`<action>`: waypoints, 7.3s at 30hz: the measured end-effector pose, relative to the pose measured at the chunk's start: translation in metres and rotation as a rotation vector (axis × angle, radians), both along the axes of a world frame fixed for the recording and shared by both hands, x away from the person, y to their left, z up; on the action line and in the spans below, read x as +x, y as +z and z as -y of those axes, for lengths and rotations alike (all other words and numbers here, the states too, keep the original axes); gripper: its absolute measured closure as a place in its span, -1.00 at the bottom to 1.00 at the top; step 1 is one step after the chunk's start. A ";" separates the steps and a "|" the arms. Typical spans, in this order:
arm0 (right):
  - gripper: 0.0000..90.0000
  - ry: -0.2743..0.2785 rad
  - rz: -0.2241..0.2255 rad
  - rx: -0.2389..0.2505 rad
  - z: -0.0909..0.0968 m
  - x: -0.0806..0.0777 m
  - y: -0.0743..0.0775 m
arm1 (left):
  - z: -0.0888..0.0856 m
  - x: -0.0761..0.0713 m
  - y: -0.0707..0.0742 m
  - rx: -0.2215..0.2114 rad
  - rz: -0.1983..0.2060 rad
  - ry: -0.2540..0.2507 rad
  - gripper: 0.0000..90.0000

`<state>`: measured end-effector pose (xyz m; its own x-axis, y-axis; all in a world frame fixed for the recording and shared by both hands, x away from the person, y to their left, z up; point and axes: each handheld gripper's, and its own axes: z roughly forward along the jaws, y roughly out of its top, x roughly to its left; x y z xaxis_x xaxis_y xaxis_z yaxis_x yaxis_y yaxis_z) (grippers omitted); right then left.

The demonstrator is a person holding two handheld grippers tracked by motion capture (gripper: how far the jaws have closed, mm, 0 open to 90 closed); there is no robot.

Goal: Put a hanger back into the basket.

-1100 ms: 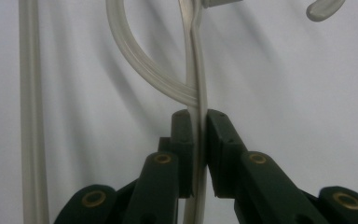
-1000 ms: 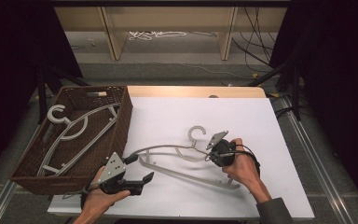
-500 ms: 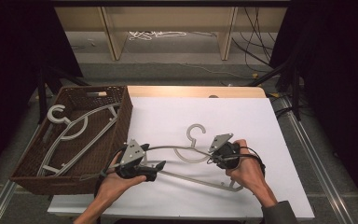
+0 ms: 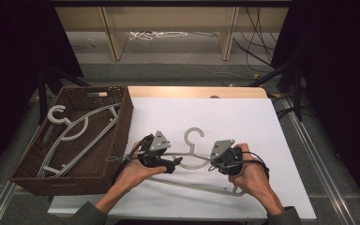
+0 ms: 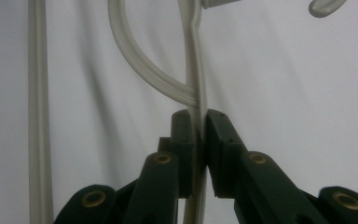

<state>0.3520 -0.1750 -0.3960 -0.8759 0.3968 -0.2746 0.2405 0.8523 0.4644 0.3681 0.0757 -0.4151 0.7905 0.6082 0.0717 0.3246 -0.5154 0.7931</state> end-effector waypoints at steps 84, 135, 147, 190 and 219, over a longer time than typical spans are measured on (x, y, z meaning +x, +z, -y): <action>-0.55 -0.314 0.227 0.708 0.043 -0.036 -0.007 | -0.054 0.007 0.049 -0.132 -0.063 -0.006 0.82; -0.58 -0.314 0.218 0.711 0.047 -0.042 -0.024 | -0.179 0.047 0.142 -0.128 -0.003 0.256 0.82; -0.58 -0.318 0.215 0.706 0.047 -0.042 -0.024 | -0.215 0.061 0.133 -0.115 0.029 0.346 0.82; -0.58 -0.319 0.197 0.696 0.046 -0.042 -0.027 | -0.310 0.052 0.058 0.053 -0.020 0.507 0.82; -0.57 -0.322 0.190 0.685 0.047 -0.041 -0.028 | -0.306 0.062 0.027 0.191 -0.075 0.578 0.81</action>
<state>0.3108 -0.2219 -0.4242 -0.6511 0.7589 -0.0101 0.2914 0.2623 0.9199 0.4300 0.3818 -0.3878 0.3432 0.9221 0.1788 0.6456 -0.3698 0.6681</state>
